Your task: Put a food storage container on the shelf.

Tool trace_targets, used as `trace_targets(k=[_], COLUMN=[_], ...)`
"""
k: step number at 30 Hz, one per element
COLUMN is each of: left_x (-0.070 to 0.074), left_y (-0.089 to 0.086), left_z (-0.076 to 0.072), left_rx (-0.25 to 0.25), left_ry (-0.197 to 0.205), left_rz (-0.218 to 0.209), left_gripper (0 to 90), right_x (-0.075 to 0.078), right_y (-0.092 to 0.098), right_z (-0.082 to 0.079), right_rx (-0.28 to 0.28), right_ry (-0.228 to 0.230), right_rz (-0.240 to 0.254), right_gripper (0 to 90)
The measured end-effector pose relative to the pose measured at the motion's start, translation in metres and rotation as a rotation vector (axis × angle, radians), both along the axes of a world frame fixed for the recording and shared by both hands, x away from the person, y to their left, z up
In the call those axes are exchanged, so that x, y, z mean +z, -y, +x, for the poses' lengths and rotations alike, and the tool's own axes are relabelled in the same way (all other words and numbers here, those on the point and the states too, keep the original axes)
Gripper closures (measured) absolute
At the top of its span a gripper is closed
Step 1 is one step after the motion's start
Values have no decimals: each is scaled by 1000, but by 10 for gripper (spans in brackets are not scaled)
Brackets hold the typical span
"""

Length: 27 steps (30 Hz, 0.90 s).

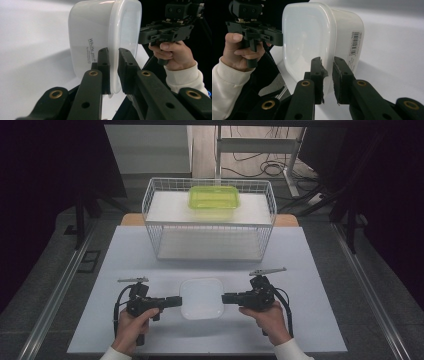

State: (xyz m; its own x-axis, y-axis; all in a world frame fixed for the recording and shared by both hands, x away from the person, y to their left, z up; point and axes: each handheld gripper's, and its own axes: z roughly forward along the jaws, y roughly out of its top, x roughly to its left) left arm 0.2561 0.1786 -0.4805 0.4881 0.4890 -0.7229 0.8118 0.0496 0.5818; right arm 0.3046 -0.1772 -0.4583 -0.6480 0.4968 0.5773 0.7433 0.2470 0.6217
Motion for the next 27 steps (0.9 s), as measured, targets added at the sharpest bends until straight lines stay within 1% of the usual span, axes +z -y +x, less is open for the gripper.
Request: trace_targets(k=[2,5,7,11,22,24,27], left_x=[6,17,24,34,49,54,59], left_y=[0,-1,0,0,2,2,1], left_z=[3,7,10,14,22,24,26], left_rx=[-6,-17,-20,-26,-32,-34,-41], left_ry=[13,39,53,71,99,107,123], left_rz=[-4,1,2,6,0,-3,2], left_gripper=[807,809,809,810,811,811,811], right_x=[3,11,16,25,43,47,53], right_y=[1,2,2,2,6,6,6], right_z=[1,3,5,7,10,11,13], right_rx=[-3,-9,-13,-15,-28,-29,-28], right_ry=[5,24,37,55,85,92,102], right_rz=[7,19,17,14,26,32,36], right_gripper=[787,787,787,786,786,786,787])
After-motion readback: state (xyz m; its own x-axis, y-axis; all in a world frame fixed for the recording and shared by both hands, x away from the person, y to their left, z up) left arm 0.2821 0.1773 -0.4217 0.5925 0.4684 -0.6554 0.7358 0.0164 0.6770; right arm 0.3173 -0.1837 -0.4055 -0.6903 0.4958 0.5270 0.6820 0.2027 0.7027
